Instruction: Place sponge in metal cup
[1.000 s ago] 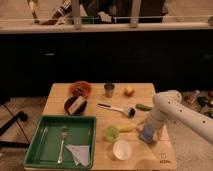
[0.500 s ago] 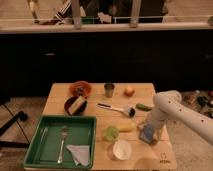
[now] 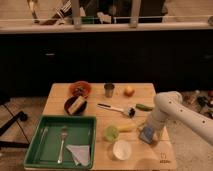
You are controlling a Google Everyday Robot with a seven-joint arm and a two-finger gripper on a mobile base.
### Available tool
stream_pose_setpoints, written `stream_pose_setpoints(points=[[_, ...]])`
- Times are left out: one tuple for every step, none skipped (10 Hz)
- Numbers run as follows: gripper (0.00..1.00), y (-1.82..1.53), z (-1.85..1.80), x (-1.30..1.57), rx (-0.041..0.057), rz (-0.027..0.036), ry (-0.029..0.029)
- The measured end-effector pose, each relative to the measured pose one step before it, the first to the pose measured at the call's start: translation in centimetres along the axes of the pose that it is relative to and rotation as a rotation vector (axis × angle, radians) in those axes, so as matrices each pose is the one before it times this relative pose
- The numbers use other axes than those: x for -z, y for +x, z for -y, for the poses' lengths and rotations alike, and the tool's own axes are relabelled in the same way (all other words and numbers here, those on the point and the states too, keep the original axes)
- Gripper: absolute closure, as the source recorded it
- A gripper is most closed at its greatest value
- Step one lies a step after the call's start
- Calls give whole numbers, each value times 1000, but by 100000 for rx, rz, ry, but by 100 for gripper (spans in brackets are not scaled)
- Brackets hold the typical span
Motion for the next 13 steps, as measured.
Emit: stream_pose_setpoints(points=[[21, -85, 64, -55, 501, 129, -213], [30, -78, 148, -98, 559, 93, -258], [40, -38, 73, -91, 241, 61, -178], [50, -17, 26, -73, 115, 80, -119], [60, -18, 11, -19, 161, 27, -83], [68, -19, 19, -13, 182, 32, -8], [78, -45, 12, 4, 327, 44, 59], [90, -58, -21, 46, 364, 0, 142], [98, -56, -26, 17, 256, 57, 153], [100, -39, -81, 59, 66, -43, 143], [100, -34, -73, 52, 104, -70, 151], [100, -56, -47, 151, 187, -33, 469], [100, -13, -51, 85, -40, 20, 411]])
